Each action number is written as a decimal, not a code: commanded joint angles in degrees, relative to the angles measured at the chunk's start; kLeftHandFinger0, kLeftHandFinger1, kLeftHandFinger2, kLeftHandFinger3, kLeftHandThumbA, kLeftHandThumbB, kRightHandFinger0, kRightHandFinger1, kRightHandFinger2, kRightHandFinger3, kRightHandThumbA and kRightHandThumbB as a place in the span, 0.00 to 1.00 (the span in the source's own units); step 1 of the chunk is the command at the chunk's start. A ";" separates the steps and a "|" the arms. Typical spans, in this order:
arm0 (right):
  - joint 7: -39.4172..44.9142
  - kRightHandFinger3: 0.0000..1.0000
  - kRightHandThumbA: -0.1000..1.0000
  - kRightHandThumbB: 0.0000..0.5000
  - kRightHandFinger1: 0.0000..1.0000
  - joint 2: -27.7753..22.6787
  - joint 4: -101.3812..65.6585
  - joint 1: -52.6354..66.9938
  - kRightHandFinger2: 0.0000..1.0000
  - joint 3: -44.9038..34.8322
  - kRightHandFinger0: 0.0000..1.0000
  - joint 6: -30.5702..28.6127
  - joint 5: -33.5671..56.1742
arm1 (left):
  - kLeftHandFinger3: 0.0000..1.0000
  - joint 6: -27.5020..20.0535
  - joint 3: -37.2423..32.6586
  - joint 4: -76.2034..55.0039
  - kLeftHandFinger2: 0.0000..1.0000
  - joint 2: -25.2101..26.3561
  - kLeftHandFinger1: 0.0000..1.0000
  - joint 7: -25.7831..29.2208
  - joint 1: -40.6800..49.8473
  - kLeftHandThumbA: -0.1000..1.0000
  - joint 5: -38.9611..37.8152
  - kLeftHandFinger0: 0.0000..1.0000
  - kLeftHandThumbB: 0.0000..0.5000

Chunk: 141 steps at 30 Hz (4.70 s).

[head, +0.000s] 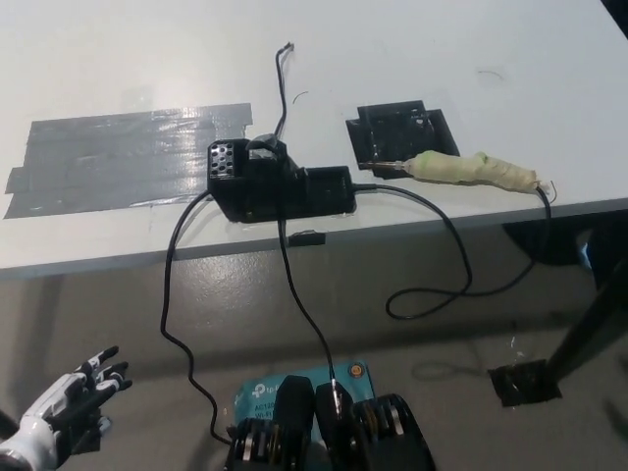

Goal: The robot uses its right hand to grab and lift the soldering gun kept on the middle of the table and puts it in its base

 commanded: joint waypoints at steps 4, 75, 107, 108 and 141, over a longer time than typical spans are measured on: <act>3.78 1.00 0.71 0.99 1.00 -1.79 2.74 -22.45 1.00 5.83 1.00 3.76 -8.67 | 1.00 0.77 -0.54 -0.98 1.00 2.84 0.88 -1.13 0.10 0.45 0.99 0.80 0.30; 12.92 1.00 0.41 0.77 1.00 14.49 48.70 -43.66 1.00 35.04 1.00 1.97 -27.27 | 1.00 -1.23 -6.63 -2.12 1.00 3.55 0.88 -3.18 -1.07 1.00 6.21 0.84 0.42; 11.26 1.00 0.35 0.61 0.17 18.28 56.11 -40.03 0.46 33.22 0.17 -0.74 -26.85 | 1.00 -0.53 -7.54 -3.34 0.96 1.04 0.88 -3.23 -2.10 1.00 5.60 0.80 0.49; 10.62 1.00 0.32 0.59 0.01 18.64 57.37 -39.85 0.40 33.53 0.01 -0.89 -27.19 | 1.00 -0.67 -7.44 -3.32 0.96 1.14 0.88 -3.46 -2.19 1.00 5.41 0.79 0.49; 5.14 0.61 0.13 0.00 0.03 14.49 53.66 -36.57 0.25 45.80 0.02 2.00 -43.23 | 1.00 -4.07 -11.20 -2.69 1.00 3.68 1.00 -7.36 -3.66 1.00 7.51 1.00 0.57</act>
